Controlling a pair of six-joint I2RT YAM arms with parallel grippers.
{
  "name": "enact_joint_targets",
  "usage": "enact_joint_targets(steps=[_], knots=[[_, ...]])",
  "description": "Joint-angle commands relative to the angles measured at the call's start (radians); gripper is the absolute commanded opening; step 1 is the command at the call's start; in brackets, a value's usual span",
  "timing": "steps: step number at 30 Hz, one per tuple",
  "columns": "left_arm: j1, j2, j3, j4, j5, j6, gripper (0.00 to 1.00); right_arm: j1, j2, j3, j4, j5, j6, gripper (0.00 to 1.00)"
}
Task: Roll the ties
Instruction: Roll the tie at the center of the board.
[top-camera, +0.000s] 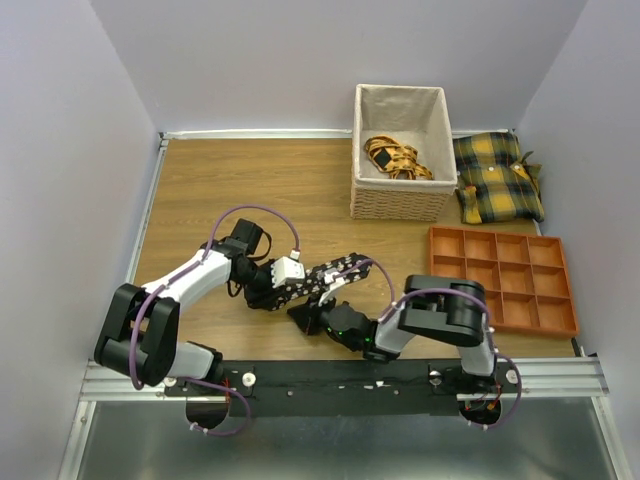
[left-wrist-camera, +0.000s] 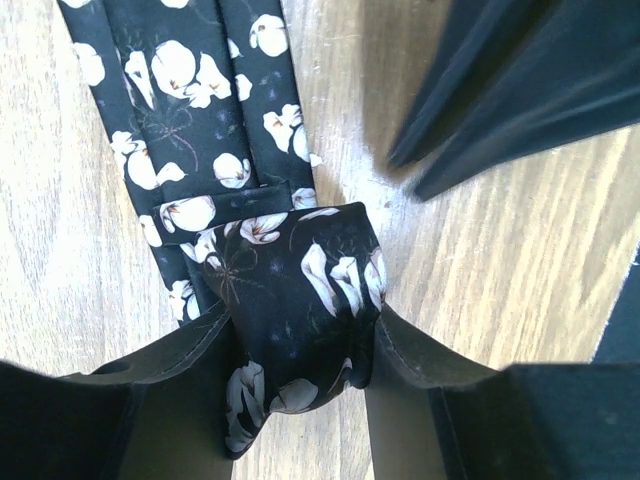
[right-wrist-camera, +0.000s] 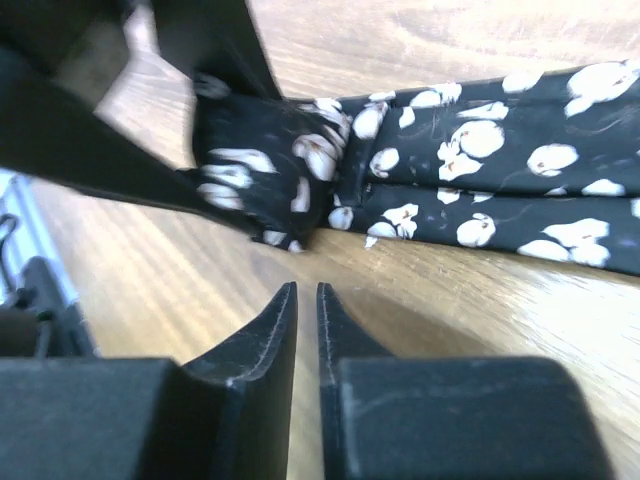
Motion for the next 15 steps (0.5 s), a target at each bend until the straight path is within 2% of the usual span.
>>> enact_joint_targets(steps=[1,2,5,6,9,14,15], knots=[[-0.005,-0.029,-0.034,0.058,-0.076,-0.045,0.5,-0.005,-0.176,-0.063,-0.127,-0.069,-0.011,0.26],[-0.005,-0.032,-0.036,0.063,-0.084,-0.048,0.5,-0.005,-0.213,-0.079,-0.162,-0.092,0.032,0.27],[-0.005,-0.043,-0.029,0.064,-0.081,-0.057,0.5,-0.005,-0.379,-0.094,-0.422,-0.1,0.167,0.31],[-0.005,-0.045,-0.028,0.064,-0.075,-0.057,0.5,-0.005,-0.463,-0.083,-0.619,-0.098,0.188,0.31],[-0.003,-0.055,-0.039,0.072,-0.067,-0.062,0.5,-0.018,-0.538,-0.007,-0.922,-0.095,0.233,0.31],[-0.002,-0.072,-0.055,0.075,-0.026,-0.049,0.51,-0.176,-0.672,-0.092,-0.963,-0.193,0.368,0.2],[-0.002,-0.072,-0.056,0.075,-0.023,-0.048,0.51,-0.198,-0.684,-0.077,-1.056,-0.187,0.364,0.2]])
